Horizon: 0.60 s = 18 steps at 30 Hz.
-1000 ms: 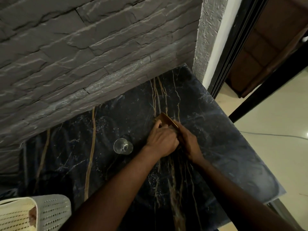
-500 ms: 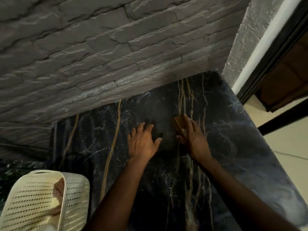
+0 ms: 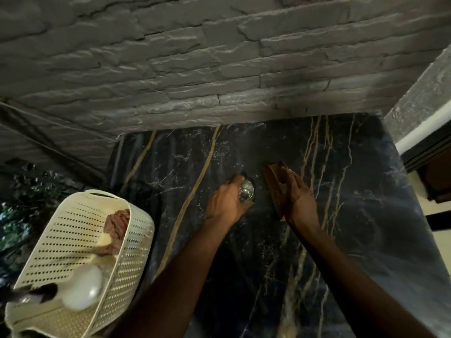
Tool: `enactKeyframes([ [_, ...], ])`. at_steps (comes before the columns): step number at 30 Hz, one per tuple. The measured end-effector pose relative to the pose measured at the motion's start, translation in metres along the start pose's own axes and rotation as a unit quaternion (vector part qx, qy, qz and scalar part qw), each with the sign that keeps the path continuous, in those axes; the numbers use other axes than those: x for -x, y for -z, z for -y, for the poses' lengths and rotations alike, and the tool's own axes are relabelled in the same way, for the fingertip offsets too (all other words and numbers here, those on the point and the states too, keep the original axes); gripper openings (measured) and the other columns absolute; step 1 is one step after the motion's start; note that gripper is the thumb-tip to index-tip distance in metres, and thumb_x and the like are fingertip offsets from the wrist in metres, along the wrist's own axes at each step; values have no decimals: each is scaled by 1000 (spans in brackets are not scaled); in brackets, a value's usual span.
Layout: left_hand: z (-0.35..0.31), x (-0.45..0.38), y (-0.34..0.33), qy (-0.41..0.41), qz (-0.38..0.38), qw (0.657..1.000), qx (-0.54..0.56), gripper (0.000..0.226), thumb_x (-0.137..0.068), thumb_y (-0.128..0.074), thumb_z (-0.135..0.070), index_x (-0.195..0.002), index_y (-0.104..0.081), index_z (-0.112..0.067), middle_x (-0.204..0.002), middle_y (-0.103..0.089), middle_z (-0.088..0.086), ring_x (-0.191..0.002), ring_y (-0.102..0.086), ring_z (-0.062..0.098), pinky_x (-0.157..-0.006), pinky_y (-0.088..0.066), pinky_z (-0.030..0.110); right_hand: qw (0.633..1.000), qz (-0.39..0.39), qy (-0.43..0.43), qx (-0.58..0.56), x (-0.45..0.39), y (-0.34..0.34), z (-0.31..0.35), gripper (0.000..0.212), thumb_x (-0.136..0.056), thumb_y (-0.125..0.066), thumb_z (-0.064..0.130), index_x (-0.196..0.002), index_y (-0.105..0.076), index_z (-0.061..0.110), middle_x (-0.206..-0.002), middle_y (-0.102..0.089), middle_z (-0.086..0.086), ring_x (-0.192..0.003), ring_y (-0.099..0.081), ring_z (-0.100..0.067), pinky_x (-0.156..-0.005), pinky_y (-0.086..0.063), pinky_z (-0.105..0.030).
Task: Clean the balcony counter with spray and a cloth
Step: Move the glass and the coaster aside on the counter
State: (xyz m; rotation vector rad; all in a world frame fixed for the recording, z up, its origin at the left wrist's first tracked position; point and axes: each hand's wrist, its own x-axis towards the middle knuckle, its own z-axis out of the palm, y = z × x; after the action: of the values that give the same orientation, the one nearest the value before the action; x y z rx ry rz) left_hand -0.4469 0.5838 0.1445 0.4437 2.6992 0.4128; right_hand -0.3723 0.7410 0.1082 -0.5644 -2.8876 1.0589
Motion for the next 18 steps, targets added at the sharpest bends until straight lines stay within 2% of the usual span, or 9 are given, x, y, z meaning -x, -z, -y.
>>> enactKeyframes([
  [3, 8, 9, 19, 24, -21, 999, 26, 68, -78, -75, -36, -137, -44, -27, -127, -61, 5, -111, -61, 25, -87, -50, 35, 999, 2, 32, 11, 3, 6, 27, 65, -90, -52, 22, -148, -24, 15, -152, -28, -12, -107, -59, -31, -87, -51, -43],
  [7, 32, 34, 68, 50, -70, 995, 50, 68, -76, -76, -39, -136, -47, -28, -127, -62, 4, -114, -60, 24, -93, -51, 37, 996, 8, 92, -7, -1, 16, 79, 71, -86, -63, 22, -147, -27, 17, -149, -34, -10, -116, -55, -29, -93, -48, -42],
  [11, 69, 82, 119, 81, -148, 983, 72, 59, -72, -75, -46, -126, -56, -31, -118, -68, 5, -109, -63, 26, -91, -51, 41, 982, 4, 176, -63, 13, 23, 147, 62, -84, -54, 34, -142, -39, 15, -139, -48, -10, -113, -57, -28, -92, -49, -44],
  [15, 121, 164, 158, 139, -229, 958, 101, 61, -63, -75, -53, -118, -60, -34, -109, -71, -5, -99, -68, 19, -84, -53, 38, 956, 28, 272, -104, 59, 12, 226, 54, -88, -55, 34, -138, -44, 17, -137, -51, -7, -118, -54, -29, -92, -47, -53],
  [18, 158, 245, 177, 192, -290, 931, 111, 66, -59, -77, -52, -121, -59, -35, -110, -69, -11, -97, -68, 12, -84, -54, 34, 929, 62, 348, -111, 105, 0, 283, 60, -84, -56, 38, -140, -42, 20, -132, -56, -8, -107, -61, -27, -87, -52, -45],
])
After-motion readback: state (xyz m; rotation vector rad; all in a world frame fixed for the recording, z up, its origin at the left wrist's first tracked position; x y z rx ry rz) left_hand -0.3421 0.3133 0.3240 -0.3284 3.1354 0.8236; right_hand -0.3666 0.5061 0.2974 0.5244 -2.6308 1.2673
